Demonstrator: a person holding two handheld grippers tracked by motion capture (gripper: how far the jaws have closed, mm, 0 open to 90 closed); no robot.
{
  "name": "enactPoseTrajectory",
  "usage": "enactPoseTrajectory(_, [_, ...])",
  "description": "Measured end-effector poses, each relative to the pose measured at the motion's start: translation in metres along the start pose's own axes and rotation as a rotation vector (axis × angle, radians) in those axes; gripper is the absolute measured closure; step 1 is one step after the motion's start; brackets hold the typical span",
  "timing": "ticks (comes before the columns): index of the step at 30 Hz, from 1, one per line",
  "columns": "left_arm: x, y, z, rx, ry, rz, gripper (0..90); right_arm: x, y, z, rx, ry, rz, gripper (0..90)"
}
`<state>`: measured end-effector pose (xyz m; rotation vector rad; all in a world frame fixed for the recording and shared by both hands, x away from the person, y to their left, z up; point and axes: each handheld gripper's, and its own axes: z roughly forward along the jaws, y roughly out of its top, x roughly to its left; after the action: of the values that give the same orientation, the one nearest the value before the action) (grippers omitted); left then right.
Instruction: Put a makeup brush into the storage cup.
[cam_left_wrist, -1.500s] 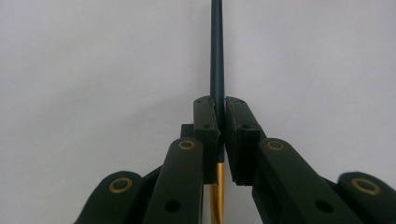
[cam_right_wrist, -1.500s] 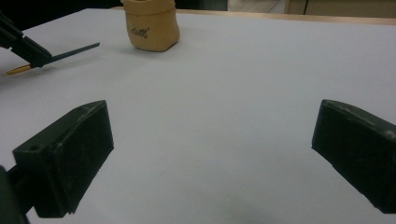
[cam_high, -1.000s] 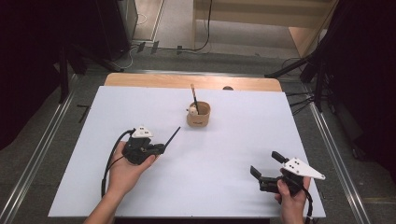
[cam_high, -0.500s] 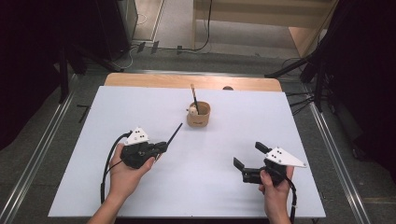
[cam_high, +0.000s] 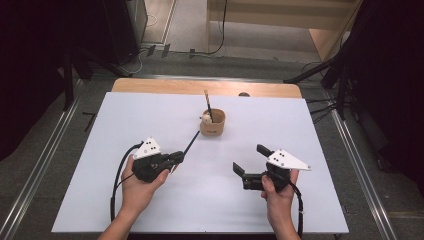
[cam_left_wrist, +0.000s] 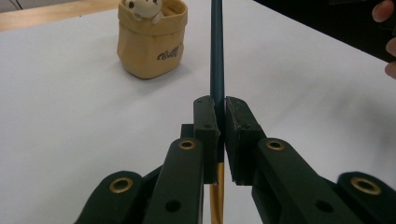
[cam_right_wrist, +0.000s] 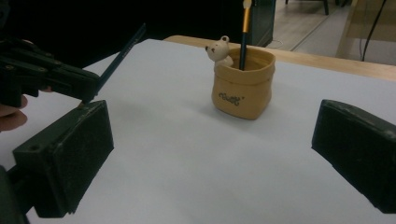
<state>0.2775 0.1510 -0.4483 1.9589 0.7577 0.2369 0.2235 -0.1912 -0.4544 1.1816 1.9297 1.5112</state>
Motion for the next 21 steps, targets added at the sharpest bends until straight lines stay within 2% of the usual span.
enactPoseTrajectory(5, [-0.005, 0.001, 0.001, -0.02, -0.003, 0.018, 84.3, 0.007, 0.005, 0.009, -0.01, 0.017, 0.007, 0.0])
enactPoseTrajectory(12, [-0.009, 0.001, 0.003, -0.044, -0.017, 0.018, 84.3, 0.017, 0.011, 0.021, -0.023, 0.034, 0.028, 0.0])
enactPoseTrajectory(18, [-0.015, 0.0, 0.004, -0.077, -0.039, 0.026, 84.3, 0.025, 0.013, 0.026, -0.051, 0.075, 0.073, 0.0])
enactPoseTrajectory(21, [-0.017, 0.0, 0.005, -0.089, -0.055, 0.023, 84.3, 0.027, 0.012, 0.027, -0.062, 0.107, 0.112, 0.0])
